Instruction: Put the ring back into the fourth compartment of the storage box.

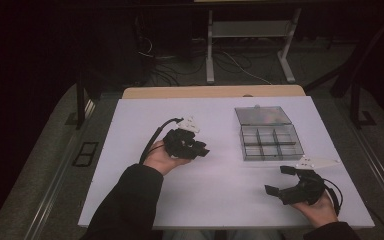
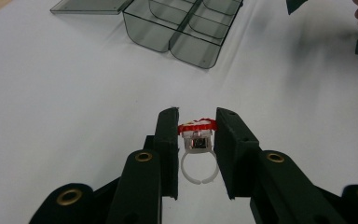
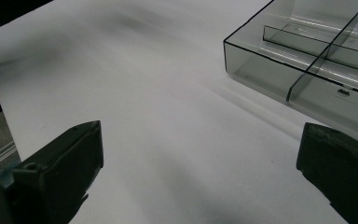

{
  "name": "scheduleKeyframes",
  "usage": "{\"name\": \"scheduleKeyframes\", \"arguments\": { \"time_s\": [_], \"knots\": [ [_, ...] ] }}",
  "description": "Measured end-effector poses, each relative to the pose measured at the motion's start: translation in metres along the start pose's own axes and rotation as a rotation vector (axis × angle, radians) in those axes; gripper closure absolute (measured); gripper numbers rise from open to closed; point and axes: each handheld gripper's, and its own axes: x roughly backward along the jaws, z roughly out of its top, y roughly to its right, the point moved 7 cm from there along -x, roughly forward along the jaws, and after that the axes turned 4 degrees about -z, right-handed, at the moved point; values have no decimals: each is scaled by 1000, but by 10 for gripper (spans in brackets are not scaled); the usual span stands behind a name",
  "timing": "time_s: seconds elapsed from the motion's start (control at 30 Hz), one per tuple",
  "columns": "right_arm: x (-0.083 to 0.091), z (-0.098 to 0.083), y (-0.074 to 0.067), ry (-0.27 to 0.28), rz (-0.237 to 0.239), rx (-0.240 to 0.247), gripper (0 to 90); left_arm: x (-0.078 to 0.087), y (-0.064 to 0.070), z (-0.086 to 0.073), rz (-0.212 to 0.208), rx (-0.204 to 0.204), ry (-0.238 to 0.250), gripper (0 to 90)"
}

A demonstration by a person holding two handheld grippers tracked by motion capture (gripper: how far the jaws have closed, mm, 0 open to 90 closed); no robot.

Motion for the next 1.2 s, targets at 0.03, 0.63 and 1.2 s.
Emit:
{"name": "scheduleKeyframes", "arguments": {
  "time_s": [0.03, 0.63, 1.2],
  "knots": [
    [0, 0, 0, -1, -1, -2, 0, 0, -1, 1, -1, -4, -1, 700],
    [1, 0, 2, 4, -1, -1, 0, -9, -9, 32, -1, -43, 10, 701],
    [2, 0, 3, 7, -1, -8, 0, -22, -15, 62, -12, -79, 16, 701]
  ]
}}
